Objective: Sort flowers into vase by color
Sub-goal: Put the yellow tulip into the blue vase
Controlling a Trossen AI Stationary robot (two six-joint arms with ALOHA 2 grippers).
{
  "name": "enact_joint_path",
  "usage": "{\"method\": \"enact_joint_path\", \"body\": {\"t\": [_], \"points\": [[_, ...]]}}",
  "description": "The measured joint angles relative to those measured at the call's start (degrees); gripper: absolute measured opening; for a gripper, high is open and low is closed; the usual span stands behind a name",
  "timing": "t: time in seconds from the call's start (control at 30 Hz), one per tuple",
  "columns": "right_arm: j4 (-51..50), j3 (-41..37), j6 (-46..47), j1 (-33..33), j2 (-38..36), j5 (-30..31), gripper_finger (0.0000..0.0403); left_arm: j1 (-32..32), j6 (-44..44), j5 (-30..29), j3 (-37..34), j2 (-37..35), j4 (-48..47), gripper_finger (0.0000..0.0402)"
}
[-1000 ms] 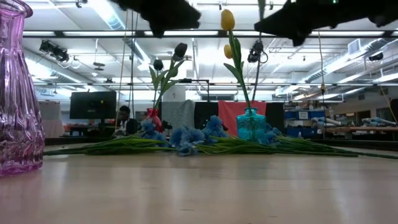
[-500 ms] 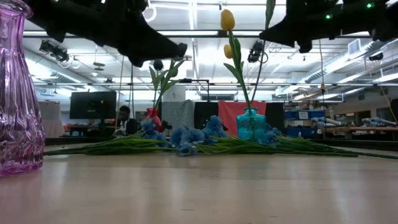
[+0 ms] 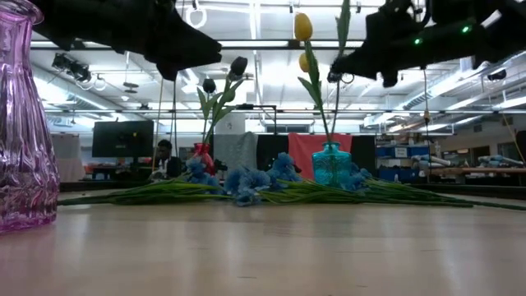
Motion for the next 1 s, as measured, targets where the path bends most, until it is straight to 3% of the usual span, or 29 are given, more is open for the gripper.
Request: {"method": "enact_joint_path", "body": {"t": [0.2, 0.5, 0.8, 1.0], "points": [[2.2, 0.0, 3.7, -3.7, 7.1, -5.1, 0.0028, 0.0, -0.9, 0.0, 0.0, 0.5, -0.5, 0.0158], [3.2, 0.0, 6.4, -5.7, 12.7, -5.1, 0.0042, -0.1, -2.0, 0.0, 0.0, 0.4, -0.9, 0.0158], [0.6, 0.0, 5.6, -5.8, 12.3, -6.5, 0.0135, -0.2, -2.6, 0.0, 0.0, 0.1, -3.2, 0.0158], [-9.2, 0.0, 6.0, -5.8, 5.1, -6.3, 0.0192, -0.2, -3.8, -0.1, 0.0, -3.5, -8.2, 0.0158]]}}
